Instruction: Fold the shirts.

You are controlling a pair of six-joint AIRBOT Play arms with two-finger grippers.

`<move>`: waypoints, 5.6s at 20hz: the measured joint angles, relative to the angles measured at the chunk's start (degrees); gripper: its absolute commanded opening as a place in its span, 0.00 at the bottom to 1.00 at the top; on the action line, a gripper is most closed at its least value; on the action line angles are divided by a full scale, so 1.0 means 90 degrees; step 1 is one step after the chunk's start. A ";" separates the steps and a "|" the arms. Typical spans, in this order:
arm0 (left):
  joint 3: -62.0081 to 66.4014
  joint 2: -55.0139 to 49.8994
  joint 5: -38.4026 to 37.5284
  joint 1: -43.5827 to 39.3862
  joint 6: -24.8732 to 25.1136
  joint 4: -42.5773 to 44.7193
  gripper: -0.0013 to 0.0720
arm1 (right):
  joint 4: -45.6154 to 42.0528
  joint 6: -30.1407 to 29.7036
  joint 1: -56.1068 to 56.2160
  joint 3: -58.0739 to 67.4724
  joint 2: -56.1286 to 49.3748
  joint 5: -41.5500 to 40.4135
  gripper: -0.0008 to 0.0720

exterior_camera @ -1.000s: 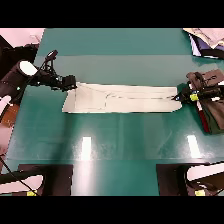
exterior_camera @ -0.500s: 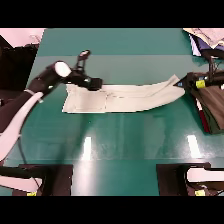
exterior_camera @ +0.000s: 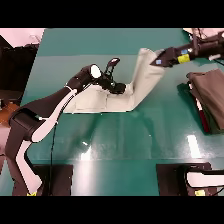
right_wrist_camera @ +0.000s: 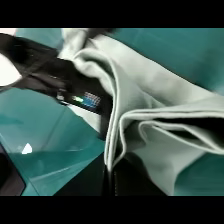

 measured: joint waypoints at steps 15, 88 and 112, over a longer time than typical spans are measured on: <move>0.0328 0.0908 -0.1409 0.1061 0.0010 0.1404 0.05 | -0.0005 0.0223 0.1661 0.1583 -0.1022 -0.0296 0.03; -0.0221 0.3750 -0.2293 0.1770 0.0328 0.1671 0.06 | -0.0950 0.0083 -0.3604 -0.1158 0.0041 -0.3572 0.03; -0.0221 0.3750 -0.2395 0.1734 0.0376 0.1683 0.06 | -0.3786 0.0389 -0.4554 -0.0539 0.1965 -0.1270 0.03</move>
